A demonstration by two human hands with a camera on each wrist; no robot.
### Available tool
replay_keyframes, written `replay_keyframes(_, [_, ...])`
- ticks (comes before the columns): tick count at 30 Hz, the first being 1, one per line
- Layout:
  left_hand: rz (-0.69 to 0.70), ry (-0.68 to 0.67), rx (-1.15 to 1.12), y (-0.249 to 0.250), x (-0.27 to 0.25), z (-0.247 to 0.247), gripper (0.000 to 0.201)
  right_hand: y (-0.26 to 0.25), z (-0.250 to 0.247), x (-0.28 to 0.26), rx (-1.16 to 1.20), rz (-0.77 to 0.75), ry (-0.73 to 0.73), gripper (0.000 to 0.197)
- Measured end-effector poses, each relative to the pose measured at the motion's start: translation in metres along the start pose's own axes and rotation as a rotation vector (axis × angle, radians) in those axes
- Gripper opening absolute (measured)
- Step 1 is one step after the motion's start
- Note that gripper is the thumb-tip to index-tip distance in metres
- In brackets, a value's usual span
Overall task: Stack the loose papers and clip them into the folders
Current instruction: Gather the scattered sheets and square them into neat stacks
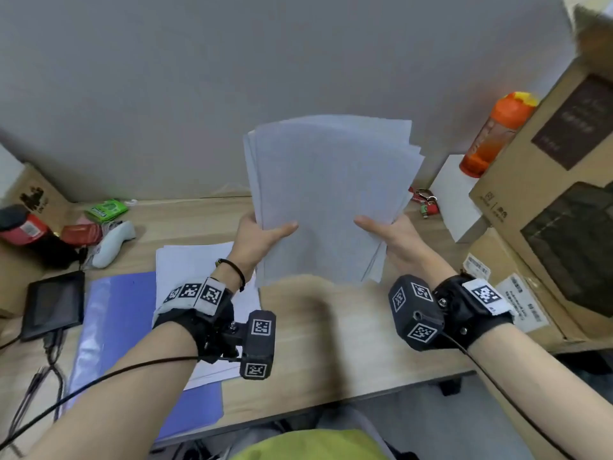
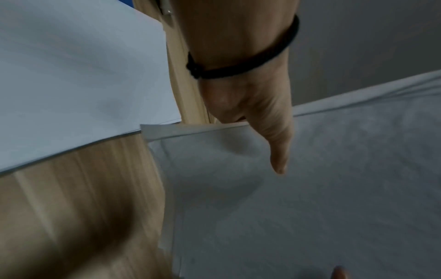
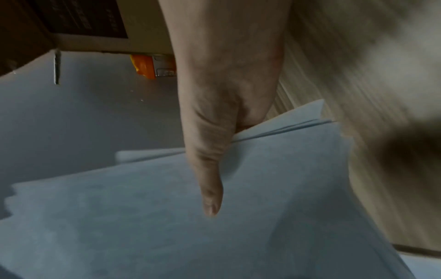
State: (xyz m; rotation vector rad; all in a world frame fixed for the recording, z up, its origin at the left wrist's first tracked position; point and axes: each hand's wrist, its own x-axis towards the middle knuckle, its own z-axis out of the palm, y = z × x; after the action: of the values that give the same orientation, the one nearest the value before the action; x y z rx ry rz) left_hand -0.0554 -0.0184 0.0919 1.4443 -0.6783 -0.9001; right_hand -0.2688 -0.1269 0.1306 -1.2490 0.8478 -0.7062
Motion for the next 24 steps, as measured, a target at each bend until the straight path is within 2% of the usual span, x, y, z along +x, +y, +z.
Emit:
replay_keyframes(2, [-0.028, 0.005, 0.022, -0.012, -0.006, 0.001, 0.038, 0.017, -0.006, -0.006, -0.011, 0.024, 0.044, 0.062])
replay_keyframes(5, [-0.059, 0.003, 0.044, -0.024, -0.013, 0.002, 0.022, 0.041, -0.017, -0.013, -0.035, 0.075, 0.084, 0.047])
replay_keyframes(7, [-0.050, -0.002, 0.004, -0.022, -0.013, 0.001, 0.020, 0.046, -0.022, -0.014, -0.060, 0.099, 0.096, 0.043])
replay_keyframes(12, [-0.015, -0.093, -0.012, -0.011, -0.009, -0.002, 0.041, 0.050, -0.031, -0.010, -0.113, 0.117, 0.085, 0.040])
replay_keyframes(14, [-0.050, -0.145, 0.021, -0.020, -0.012, 0.000, 0.052, 0.061, -0.030, -0.013, -0.138, 0.151, 0.054, 0.038])
replay_keyframes(15, [-0.074, -0.160, 0.051, -0.026, -0.014, 0.001, 0.050, 0.068, -0.028, -0.015, -0.146, 0.171, 0.054, 0.040])
replay_keyframes(18, [-0.125, -0.114, 0.088, -0.035, -0.019, 0.009, 0.027, 0.084, -0.029, -0.015, -0.158, 0.230, 0.104, 0.040])
replay_keyframes(20, [-0.134, -0.078, 0.058, -0.030, -0.017, 0.012, 0.026, 0.081, -0.029, -0.012, -0.151, 0.227, 0.124, 0.040])
replay_keyframes(24, [-0.039, -0.047, -0.041, -0.006, -0.005, 0.017, 0.030, 0.052, -0.024, 0.000, -0.040, 0.138, 0.198, 0.043])
